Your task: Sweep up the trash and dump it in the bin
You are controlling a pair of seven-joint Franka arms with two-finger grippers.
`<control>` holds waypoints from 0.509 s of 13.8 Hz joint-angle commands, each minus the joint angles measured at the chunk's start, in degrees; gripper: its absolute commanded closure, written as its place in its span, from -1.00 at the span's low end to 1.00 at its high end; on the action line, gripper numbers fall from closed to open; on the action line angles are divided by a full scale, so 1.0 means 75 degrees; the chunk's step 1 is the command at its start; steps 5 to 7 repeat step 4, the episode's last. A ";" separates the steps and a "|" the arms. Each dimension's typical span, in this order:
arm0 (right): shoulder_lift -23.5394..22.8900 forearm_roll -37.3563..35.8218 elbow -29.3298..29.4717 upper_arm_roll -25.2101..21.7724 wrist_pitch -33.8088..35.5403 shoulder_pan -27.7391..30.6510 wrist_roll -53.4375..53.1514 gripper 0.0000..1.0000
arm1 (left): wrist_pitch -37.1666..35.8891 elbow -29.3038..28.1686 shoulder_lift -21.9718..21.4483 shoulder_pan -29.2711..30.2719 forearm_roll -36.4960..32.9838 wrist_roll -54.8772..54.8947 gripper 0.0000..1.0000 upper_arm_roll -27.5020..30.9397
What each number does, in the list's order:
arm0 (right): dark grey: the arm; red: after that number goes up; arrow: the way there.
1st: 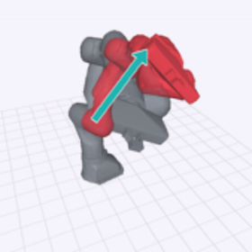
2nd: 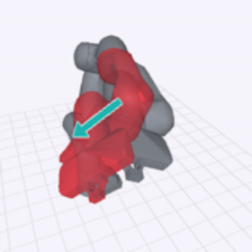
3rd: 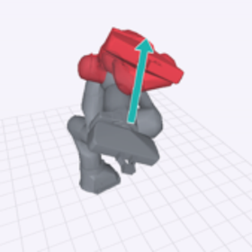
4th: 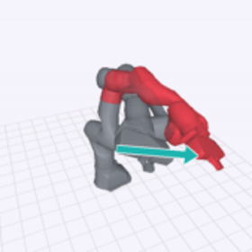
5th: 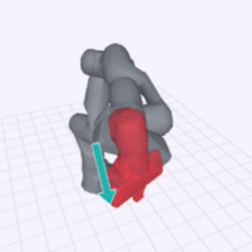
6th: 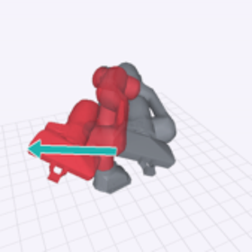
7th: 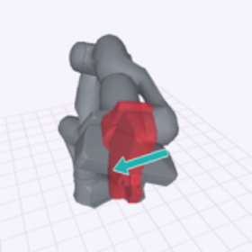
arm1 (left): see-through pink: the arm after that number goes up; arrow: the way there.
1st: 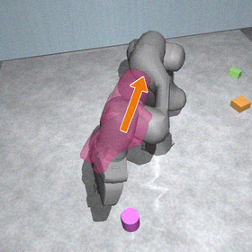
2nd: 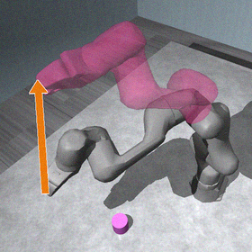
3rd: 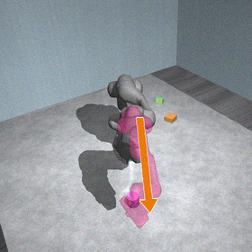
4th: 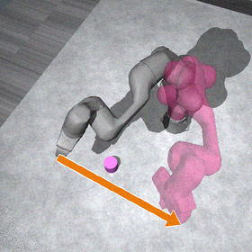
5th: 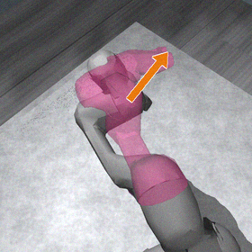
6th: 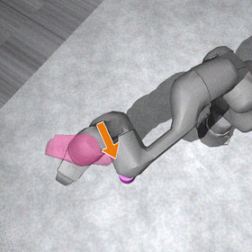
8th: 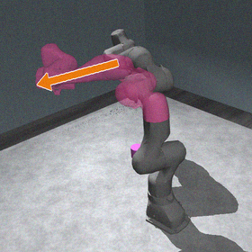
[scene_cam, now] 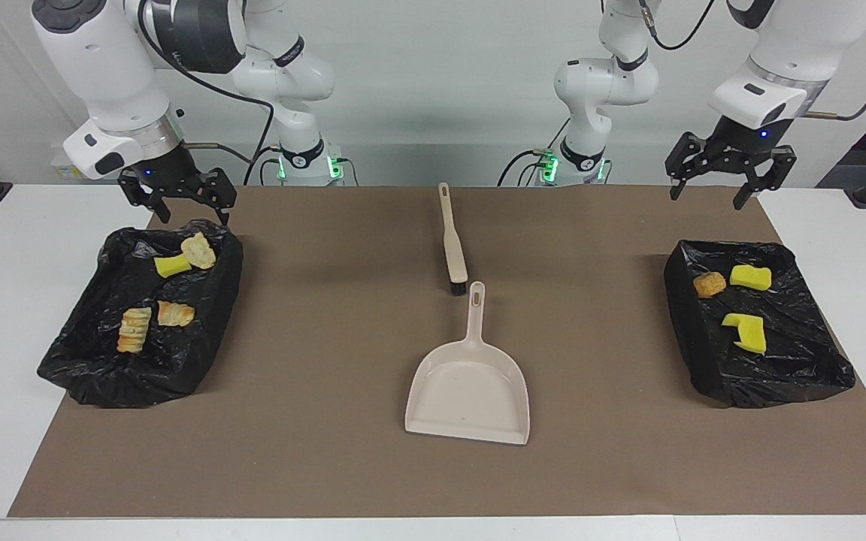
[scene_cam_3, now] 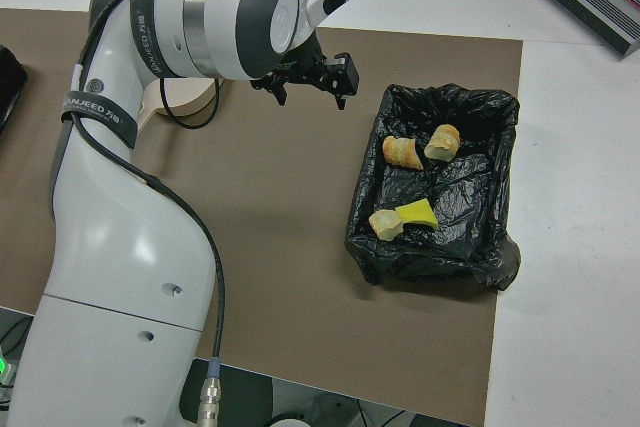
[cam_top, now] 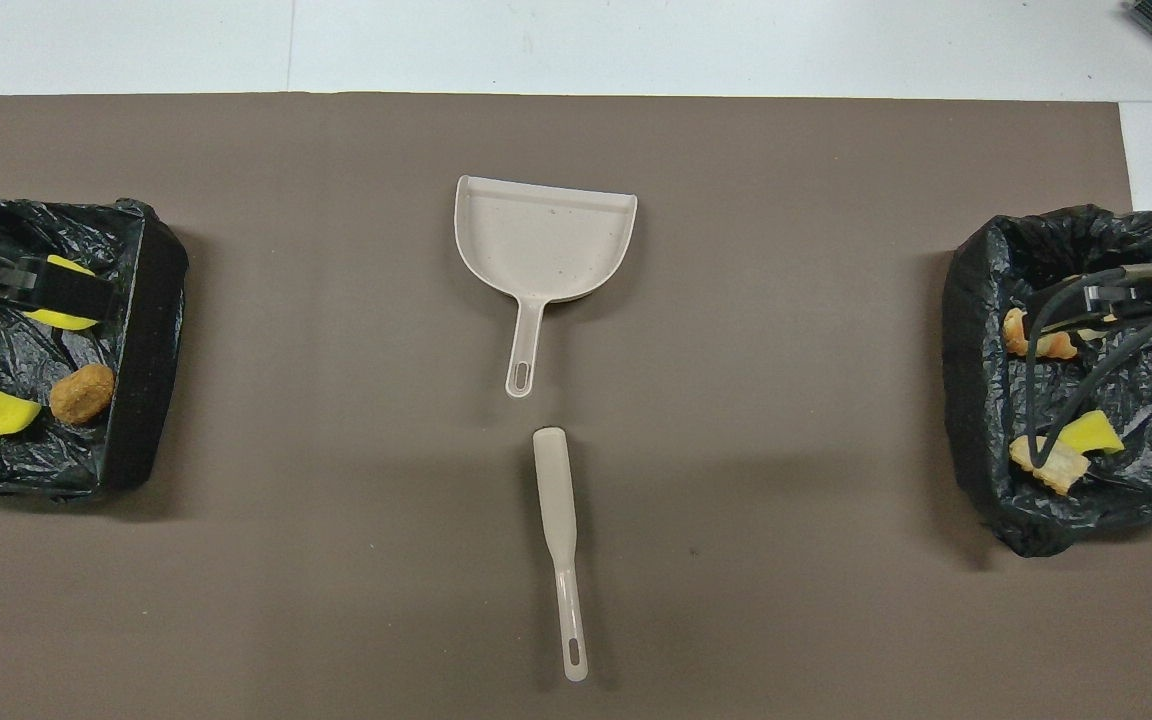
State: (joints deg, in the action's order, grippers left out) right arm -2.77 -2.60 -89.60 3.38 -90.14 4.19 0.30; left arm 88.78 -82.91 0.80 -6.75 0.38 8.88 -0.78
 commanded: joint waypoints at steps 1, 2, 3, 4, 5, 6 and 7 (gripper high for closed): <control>0.0146 0.0171 -0.0194 -0.0028 -0.0145 0.0027 -0.0074 -1.00 | -0.0142 -0.0055 -0.0119 0.0092 0.0067 0.0128 -1.00 -0.0037; 0.0146 0.0171 -0.0194 -0.0028 -0.0145 0.0027 -0.0074 -1.00 | -0.0177 -0.0067 -0.0130 0.0092 0.0078 0.0128 -1.00 -0.0037; 0.0146 0.0171 -0.0194 -0.0028 -0.0145 0.0027 -0.0074 -1.00 | -0.0201 -0.0067 -0.0131 0.0092 0.0067 0.0117 -1.00 -0.0037; 0.0146 0.0171 -0.0194 -0.0028 -0.0145 0.0027 -0.0074 -1.00 | -0.0201 -0.0067 -0.0131 0.0092 0.0067 0.0116 -1.00 -0.0037; 0.0146 0.0171 -0.0194 -0.0028 -0.0145 0.0027 -0.0074 -1.00 | -0.0201 -0.0067 -0.0131 0.0092 0.0067 0.0116 -1.00 -0.0037; 0.0146 0.0171 -0.0194 -0.0028 -0.0145 0.0027 -0.0074 -1.00 | -0.0201 -0.0067 -0.0131 0.0092 0.0067 0.0116 -1.00 -0.0037; 0.0146 0.0171 -0.0194 -0.0028 -0.0145 0.0027 -0.0074 -1.00 | -0.0201 -0.0067 -0.0131 0.0092 0.0067 0.0116 -1.00 -0.0037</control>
